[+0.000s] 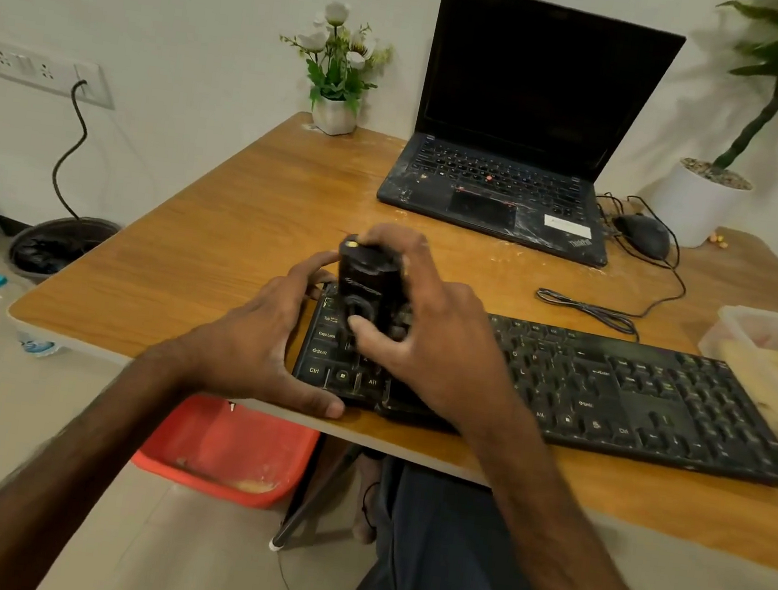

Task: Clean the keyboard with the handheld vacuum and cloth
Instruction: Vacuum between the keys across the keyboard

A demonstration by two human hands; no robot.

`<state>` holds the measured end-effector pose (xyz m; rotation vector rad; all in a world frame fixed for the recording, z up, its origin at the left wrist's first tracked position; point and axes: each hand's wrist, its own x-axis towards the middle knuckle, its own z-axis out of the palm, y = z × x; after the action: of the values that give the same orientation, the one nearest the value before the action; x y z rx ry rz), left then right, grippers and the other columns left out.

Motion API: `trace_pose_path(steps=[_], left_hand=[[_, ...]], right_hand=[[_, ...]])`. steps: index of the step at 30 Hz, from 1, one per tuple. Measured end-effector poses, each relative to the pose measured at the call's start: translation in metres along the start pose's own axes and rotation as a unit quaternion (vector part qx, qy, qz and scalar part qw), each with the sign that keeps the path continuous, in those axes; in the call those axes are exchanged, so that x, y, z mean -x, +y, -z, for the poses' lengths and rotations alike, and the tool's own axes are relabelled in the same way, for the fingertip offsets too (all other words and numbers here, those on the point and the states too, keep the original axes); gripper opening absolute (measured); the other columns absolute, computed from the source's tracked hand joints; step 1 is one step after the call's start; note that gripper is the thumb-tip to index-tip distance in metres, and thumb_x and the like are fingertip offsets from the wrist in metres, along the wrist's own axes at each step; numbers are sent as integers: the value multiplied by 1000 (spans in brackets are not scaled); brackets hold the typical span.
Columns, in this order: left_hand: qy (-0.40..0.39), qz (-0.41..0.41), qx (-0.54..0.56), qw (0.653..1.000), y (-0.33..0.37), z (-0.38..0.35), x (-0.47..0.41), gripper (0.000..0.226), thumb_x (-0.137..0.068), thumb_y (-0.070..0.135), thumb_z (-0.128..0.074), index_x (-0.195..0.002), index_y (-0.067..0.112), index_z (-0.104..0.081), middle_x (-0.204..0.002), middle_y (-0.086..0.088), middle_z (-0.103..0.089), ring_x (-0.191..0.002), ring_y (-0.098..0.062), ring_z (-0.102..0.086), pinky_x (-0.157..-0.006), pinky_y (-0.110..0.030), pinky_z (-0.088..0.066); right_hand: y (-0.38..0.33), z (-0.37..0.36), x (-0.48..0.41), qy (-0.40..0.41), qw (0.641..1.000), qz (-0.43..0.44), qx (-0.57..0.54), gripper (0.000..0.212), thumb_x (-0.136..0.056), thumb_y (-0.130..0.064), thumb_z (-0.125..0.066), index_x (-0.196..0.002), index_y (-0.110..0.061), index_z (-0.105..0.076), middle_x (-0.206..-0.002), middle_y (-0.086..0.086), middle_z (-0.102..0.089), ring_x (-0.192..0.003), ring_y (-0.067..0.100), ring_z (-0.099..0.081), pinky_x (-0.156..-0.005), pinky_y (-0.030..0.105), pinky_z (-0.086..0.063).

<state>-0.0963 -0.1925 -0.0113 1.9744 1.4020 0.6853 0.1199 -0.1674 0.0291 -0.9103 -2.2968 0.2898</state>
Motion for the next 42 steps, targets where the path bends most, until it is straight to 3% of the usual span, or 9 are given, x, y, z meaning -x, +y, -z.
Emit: trace_pose_path(steps=[2,8,15,18,21,28,34,38,42], left_hand=[[2,0,2,1000,1,0,1,141,-46,69,-91,-153,47,-2,-150,16,-31,-140,-7,-36,-113,-47,-41],[-2,4,-24,1000,0,0,1,145,-43,75,-86,-152,51,6,-154,18,-26,-142,-4,-29,-119,-44,-34],[2,-2,-31,1000,3,0,2,129,-49,73,-86,-150,42,-13,-139,31,-30,-132,7,-32,-112,-42,-42],[2,6,-27,1000,2,0,3,142,-46,71,-88,-154,46,2,-151,19,-29,-139,-2,-31,-116,-42,-37],[-1,4,-36,999,1,-1,2,145,-45,72,-86,-153,48,7,-153,18,-27,-140,-2,-28,-119,-39,-32],[-5,11,-29,1000,2,1,3,144,-45,71,-87,-152,51,7,-153,19,-26,-140,-1,-28,-119,-41,-32],[-16,6,23,1000,7,-4,2,146,-46,67,-91,-152,51,8,-159,14,-19,-146,-4,-25,-120,-44,-32],[-7,-5,18,1000,13,-15,-3,144,-47,71,-89,-151,52,10,-156,14,-18,-145,-8,-26,-120,-45,-32],[6,4,6,1000,11,-16,-1,145,-46,73,-87,-152,50,10,-153,19,-19,-143,-4,-24,-121,-42,-29]], right_hand=[[-3,-7,-4,3,1000,14,22,69,-88,-29,-69,-138,-37,-22,-103,2,-70,-73,13,-67,-58,30,-59],[17,32,5,-22,998,-45,40,76,-83,-28,-77,-138,-42,-25,-115,0,-68,-79,9,-68,-58,18,-58],[-4,-10,-11,-28,999,42,-1,68,-88,-29,-69,-138,-37,-25,-109,-1,-68,-72,10,-66,-57,27,-57],[6,3,-8,-3,998,3,58,72,-87,-33,-72,-139,-39,-22,-109,1,-70,-73,10,-66,-56,20,-56],[14,21,3,-8,998,-47,-29,73,-82,-27,-78,-135,-39,-30,-108,-1,-70,-77,11,-70,-57,24,-60],[17,14,-11,-30,999,-10,29,75,-84,-29,-76,-138,-41,-26,-116,2,-69,-81,11,-70,-58,21,-58],[18,36,18,-33,982,-85,-166,70,-80,-22,-81,-131,-41,-36,-109,-5,-68,-84,5,-71,-60,25,-61],[25,38,29,-14,997,-68,-26,72,-81,-34,-75,-135,-45,-29,-113,-2,-67,-80,10,-70,-60,29,-62],[50,58,32,52,989,-137,35,76,-83,-27,-77,-141,-37,-29,-114,4,-69,-75,10,-69,-52,17,-56]])
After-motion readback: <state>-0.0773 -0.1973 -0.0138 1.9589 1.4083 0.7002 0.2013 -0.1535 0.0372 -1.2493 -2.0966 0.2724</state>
